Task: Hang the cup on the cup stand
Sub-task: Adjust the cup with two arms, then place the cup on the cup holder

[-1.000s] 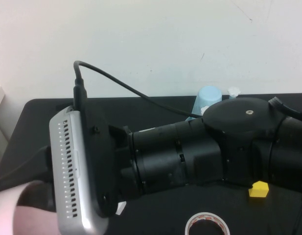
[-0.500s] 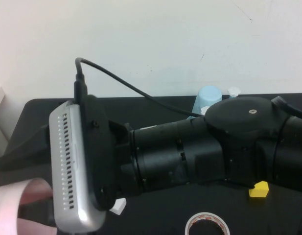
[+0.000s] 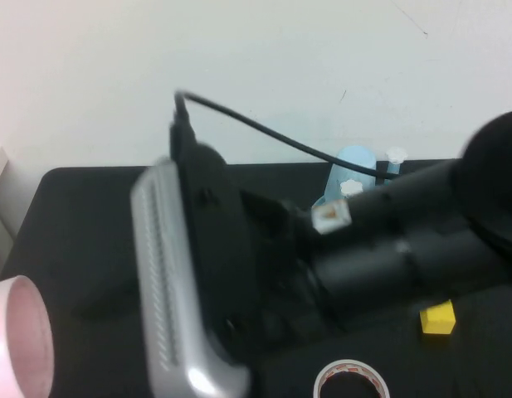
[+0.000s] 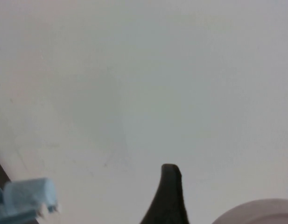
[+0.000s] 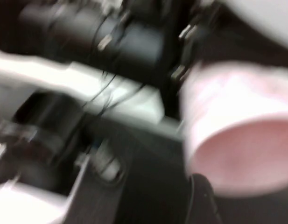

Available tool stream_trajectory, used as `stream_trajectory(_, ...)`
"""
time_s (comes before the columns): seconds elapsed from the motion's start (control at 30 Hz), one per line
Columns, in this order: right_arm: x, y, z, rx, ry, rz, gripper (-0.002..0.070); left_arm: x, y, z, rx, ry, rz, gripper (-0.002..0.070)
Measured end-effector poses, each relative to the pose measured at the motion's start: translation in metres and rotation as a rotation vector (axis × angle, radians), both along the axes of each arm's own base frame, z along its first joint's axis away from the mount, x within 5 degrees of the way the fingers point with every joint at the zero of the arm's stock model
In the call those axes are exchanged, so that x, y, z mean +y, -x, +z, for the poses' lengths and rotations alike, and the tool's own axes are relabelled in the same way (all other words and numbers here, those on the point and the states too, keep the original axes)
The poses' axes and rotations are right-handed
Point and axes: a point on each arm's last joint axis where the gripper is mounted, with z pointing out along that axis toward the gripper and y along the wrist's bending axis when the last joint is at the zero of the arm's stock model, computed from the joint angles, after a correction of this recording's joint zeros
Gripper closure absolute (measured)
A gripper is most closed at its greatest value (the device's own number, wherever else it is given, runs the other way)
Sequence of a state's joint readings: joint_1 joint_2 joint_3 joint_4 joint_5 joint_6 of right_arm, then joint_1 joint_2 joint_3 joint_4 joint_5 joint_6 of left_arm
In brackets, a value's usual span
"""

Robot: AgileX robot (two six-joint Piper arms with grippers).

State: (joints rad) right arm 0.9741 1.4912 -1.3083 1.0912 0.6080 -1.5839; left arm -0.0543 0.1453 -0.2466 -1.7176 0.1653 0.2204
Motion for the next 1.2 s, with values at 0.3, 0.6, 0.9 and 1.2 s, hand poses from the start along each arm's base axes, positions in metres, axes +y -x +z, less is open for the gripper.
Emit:
stream_trajectory(0.3,-0.063,0.009,-0.019,0.132,0.65,-0.226,0.0371,0.008,-0.005,0.027,-0.136,-0.527,0.217,0.0134)
stream_trajectory(0.6,-0.114,0.002,-0.01,0.097,0.871,-0.644,0.0657,-0.015,-0.054,0.071,-0.387,-1.313,0.134,0.0135)
stream_trajectory(0.9,-0.158,0.022,-0.026,0.227,0.824,-0.908,0.0671,-0.055,-0.131,0.086,-0.768,-1.504,-0.261,0.0136)
stream_trajectory(1.2,-0.218,0.04,-0.066,0.258,0.582,-1.273,0.0674,-0.09,-0.229,0.09,-0.799,-1.501,-0.374,0.0137)
